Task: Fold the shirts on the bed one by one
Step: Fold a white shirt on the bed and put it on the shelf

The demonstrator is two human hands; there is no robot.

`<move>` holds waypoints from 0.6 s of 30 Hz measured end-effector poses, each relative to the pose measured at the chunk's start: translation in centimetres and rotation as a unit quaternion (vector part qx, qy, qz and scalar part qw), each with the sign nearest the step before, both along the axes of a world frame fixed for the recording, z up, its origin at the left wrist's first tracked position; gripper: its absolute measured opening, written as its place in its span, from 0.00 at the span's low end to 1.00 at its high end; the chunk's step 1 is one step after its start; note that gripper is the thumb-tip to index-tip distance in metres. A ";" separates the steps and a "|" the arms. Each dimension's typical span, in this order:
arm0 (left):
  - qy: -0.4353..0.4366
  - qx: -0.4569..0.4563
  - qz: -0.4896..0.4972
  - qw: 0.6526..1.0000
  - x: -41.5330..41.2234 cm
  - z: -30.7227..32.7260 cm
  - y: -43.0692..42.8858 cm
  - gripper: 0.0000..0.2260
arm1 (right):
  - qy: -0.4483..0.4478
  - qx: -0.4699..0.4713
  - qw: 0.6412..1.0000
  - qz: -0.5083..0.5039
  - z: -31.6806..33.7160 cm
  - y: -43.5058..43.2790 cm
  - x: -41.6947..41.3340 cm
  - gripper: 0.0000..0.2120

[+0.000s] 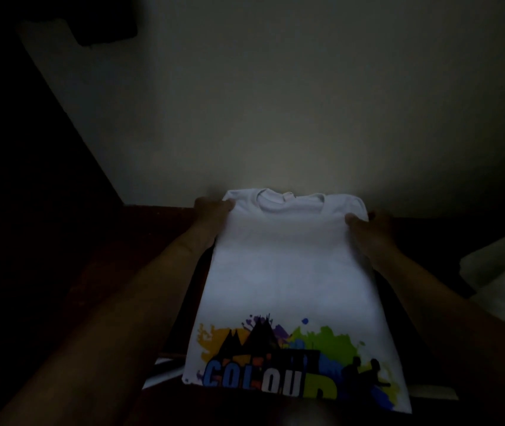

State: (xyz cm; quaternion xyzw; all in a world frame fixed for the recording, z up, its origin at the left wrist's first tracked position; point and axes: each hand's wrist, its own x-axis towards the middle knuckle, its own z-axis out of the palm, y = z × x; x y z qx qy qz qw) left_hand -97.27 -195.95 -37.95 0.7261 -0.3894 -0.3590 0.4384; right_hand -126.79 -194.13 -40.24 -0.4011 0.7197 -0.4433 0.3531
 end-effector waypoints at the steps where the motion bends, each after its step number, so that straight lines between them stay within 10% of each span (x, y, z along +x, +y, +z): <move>1: -0.075 0.000 0.007 0.997 -0.3 0.0 0.3 0.17 | 0.057 -0.003 0.998 -0.008 0.2 0.2 0.2 0.26; 5: -0.419 -0.128 -0.122 0.891 -2.2 -1.7 2.5 0.15 | 0.410 -0.118 0.900 0.088 0.1 1.7 2.1 0.20; 9: -0.521 -0.102 -0.308 0.789 -3.5 -3.7 3.2 0.28 | 0.529 -0.043 0.804 0.269 -1.6 1.7 3.1 0.31; 14: -0.533 -0.050 -0.335 0.775 -2.9 -3.4 3.7 0.31 | 0.565 0.023 0.769 0.297 -2.3 1.4 1.9 0.39; 18: -0.474 0.005 -0.343 0.811 -4.2 -2.6 6.6 0.26 | 0.499 0.041 0.817 0.286 -0.7 4.9 3.5 0.32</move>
